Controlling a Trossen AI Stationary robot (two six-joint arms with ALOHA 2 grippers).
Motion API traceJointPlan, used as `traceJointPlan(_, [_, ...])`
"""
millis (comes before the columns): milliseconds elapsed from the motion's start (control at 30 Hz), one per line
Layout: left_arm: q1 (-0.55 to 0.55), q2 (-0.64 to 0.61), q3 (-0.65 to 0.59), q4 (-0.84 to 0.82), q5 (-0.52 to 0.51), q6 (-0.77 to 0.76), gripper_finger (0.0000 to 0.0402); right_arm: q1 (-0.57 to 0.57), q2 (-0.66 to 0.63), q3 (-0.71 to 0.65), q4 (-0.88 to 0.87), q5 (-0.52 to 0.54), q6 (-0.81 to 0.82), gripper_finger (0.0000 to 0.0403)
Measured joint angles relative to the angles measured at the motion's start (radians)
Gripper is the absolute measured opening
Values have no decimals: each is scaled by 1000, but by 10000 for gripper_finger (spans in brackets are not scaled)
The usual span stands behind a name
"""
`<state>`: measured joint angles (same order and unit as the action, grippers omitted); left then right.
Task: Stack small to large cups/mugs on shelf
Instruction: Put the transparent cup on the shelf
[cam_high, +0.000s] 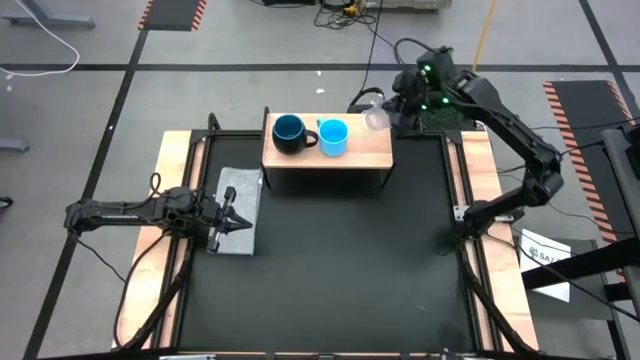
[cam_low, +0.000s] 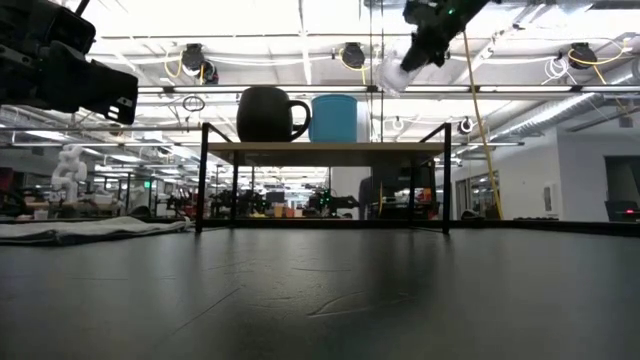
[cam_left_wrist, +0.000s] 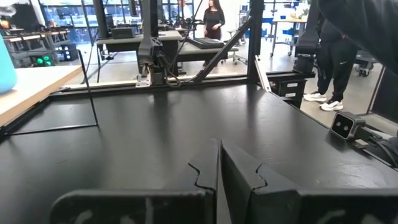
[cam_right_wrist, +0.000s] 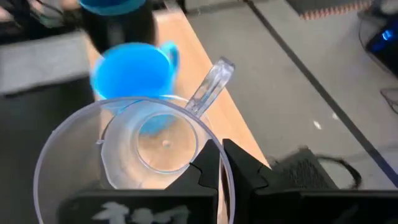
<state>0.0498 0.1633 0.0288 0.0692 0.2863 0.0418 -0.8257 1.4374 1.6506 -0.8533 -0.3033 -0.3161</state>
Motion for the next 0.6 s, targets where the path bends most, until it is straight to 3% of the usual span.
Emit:
traceJointPlan(200, [0, 0, 0, -9, 0, -1, 21, 0, 115, 130, -121, 33, -12, 0])
traceJointPlan(500, [0, 0, 0, -38, 0, -1, 21, 31, 231, 222, -239, 75, -30, 0])
traceJointPlan(600, [0, 0, 0, -38, 0, 0, 21, 49, 256, 233, -258, 141, -36, 0])
